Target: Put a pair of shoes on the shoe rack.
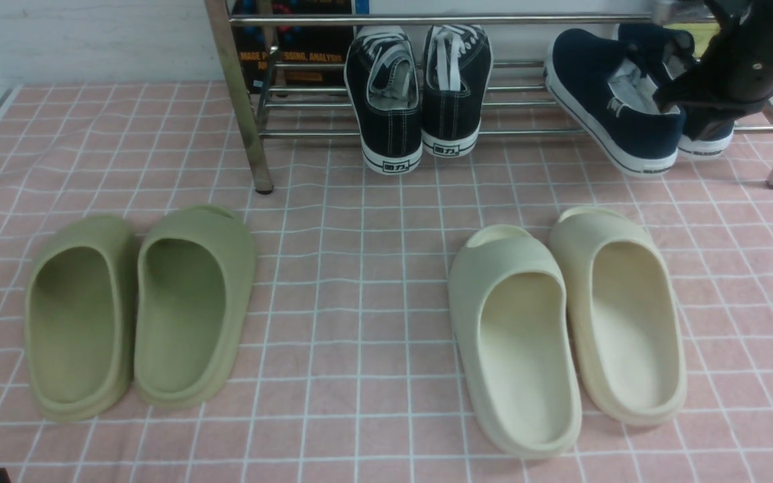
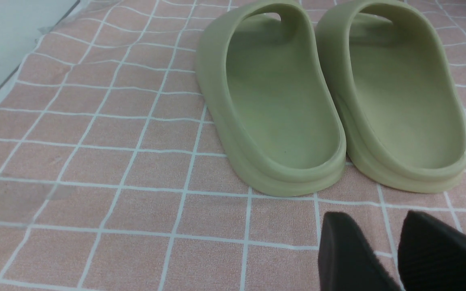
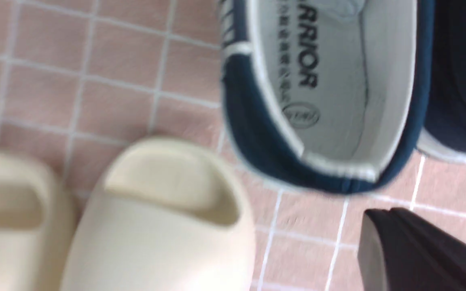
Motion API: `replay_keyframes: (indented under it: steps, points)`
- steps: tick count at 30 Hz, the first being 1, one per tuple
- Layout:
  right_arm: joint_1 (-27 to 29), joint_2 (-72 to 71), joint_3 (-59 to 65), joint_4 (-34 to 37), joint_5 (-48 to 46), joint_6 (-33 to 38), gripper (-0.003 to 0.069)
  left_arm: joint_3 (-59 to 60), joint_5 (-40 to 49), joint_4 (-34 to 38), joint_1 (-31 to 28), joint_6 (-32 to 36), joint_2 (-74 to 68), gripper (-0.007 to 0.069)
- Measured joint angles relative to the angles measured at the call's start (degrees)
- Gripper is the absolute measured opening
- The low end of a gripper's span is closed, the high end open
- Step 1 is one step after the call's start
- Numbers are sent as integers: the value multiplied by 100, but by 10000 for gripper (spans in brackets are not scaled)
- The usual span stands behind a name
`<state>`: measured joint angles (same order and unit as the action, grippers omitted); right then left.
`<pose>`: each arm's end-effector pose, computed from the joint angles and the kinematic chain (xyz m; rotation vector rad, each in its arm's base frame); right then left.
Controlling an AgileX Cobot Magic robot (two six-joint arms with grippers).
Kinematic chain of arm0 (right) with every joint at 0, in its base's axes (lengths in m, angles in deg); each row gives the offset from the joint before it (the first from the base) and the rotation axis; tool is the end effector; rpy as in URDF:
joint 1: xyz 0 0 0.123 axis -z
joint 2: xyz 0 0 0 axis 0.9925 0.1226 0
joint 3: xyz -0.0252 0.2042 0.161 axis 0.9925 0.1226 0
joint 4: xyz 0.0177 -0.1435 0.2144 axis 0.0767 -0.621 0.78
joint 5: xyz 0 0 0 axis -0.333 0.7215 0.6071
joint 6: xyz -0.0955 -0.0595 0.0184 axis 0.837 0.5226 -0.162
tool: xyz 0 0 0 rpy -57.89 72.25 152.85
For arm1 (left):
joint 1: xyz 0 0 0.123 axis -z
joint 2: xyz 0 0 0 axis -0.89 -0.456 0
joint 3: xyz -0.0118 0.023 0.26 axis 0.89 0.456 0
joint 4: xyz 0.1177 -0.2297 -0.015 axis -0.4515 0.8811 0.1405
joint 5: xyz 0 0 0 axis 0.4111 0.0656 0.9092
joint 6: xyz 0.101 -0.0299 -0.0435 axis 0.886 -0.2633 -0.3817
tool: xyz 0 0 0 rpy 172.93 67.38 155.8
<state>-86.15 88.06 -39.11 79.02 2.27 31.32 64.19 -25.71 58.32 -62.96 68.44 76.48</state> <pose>0.4618 0.0312 0.2646 -0.2574 2.6499 0.0409 0.1056 0.0061 0.1663 -0.0447 1.8596 0.0442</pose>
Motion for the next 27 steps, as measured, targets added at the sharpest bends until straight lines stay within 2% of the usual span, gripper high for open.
replay_keyframes:
  steps: [5, 8, 10, 11, 16, 27]
  points:
    - [0, -1058, 785, 198, -47, 170, -7, 0, 0, 0, 0, 0, 0, 239]
    - [0, -2271, 1937, 306, 375, 174, -4, 0, 0, 0, 0, 0, 0, 239]
    - [0, -2616, 2255, 346, 492, 199, -4, 0, 0, 0, 0, 0, 0, 239]
    - [0, -3171, 2807, 414, 669, 217, -4, 0, 0, 0, 0, 0, 0, 239]
    - [0, -4849, 4069, 463, 1081, 238, -1, 0, 0, 0, 0, 0, 0, 239]
    - [0, -7710, 5566, 978, 1352, 238, 1, 0, 0, 0, 0, 0, 0, 239]
